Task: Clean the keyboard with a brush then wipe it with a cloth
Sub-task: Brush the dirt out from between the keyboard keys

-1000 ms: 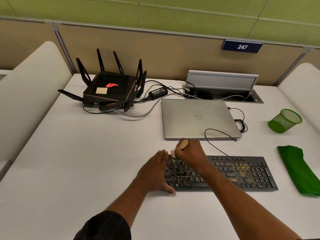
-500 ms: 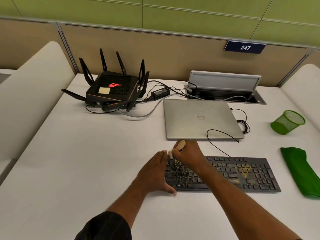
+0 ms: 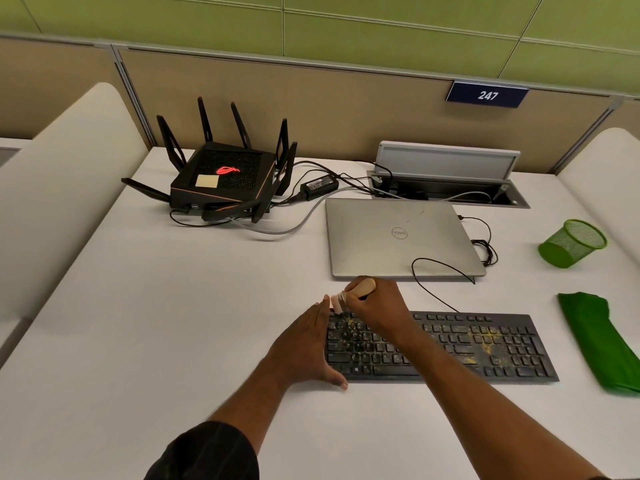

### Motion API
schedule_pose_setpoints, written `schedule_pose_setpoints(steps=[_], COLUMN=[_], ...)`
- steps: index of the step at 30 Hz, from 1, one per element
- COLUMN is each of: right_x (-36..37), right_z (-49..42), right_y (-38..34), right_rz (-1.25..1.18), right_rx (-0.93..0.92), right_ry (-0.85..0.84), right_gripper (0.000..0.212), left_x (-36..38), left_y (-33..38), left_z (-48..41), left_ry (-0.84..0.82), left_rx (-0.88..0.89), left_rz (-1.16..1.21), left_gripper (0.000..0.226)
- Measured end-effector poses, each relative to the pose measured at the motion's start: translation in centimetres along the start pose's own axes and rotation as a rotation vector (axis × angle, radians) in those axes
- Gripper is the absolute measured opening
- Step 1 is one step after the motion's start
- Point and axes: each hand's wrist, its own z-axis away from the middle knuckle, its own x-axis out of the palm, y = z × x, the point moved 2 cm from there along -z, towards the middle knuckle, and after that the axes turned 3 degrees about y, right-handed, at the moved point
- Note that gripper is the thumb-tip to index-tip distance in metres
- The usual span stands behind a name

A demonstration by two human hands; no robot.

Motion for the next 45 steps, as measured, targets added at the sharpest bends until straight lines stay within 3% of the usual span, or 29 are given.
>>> schedule_pose_setpoints(steps=[15,20,26,32,41,45], right_x=[0.8,1.1,0.9,1.1,-0.1,-0.5], right_z=[-0.1,0.2,0.0,0.4,-0.1,-0.5], right_y=[-0.1,0.0,-0.2,-0.2,-0.1,-0.7], right_rz=[0.018,0.095,-0.014,-0.012,0.1,0.035], right_rx=[0.025,0.006,0.006,-0.029,-0.097,-0.086], right_ry=[0.039,-0.016,0.021,-0.064,-0.174,-0.171], right_gripper=[0.008,0.007,0.005,0.01,0.01,0.008], left_x=[0.2,0.5,0.2,0.5,0.4,0.3], left_y=[-0.2,-0.6,-0.8,-1.2,-1.0,-1.1], left_z=[0.1,0.0,0.2,0.6,0.7,0.7], left_ry=[-0.001,-0.003,0.035,0.038,0.03,0.048], left_rx=[-0.009,-0.014,0.009,-0.046,-0.034,-0.013], left_rz=[0.008,0.003,0.033,0.04,-0.062,-0.039], left_gripper=[0.154,0.156,0.15,0.164,0.16,0.156])
